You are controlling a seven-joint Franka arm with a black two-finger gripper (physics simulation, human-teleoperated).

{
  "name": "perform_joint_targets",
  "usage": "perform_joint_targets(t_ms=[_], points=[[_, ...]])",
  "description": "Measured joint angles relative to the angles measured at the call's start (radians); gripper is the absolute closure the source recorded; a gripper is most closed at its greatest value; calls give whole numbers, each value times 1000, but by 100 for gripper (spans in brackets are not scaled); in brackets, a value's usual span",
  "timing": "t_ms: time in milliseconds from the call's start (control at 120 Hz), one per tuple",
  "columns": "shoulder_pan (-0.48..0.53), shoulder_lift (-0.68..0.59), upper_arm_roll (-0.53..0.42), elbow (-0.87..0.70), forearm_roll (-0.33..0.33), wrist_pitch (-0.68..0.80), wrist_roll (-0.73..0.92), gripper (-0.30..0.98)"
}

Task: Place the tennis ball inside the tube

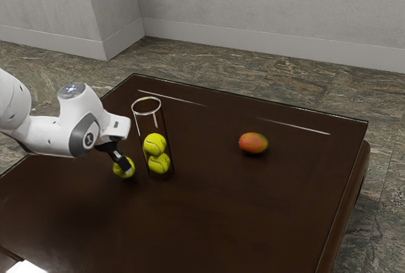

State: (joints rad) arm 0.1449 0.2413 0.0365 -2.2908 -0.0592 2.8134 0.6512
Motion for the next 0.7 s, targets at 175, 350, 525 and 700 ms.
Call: perform_joint_targets(t_ms=[175,350,525,700], points=[[1,43,16,10,-16,8,50,0],[-3,53,16,8,-25,8,87,16],[-3,19,14,0,-27,-5,115,24],[-4,-294,13,-125,-47,-61,134,31]])
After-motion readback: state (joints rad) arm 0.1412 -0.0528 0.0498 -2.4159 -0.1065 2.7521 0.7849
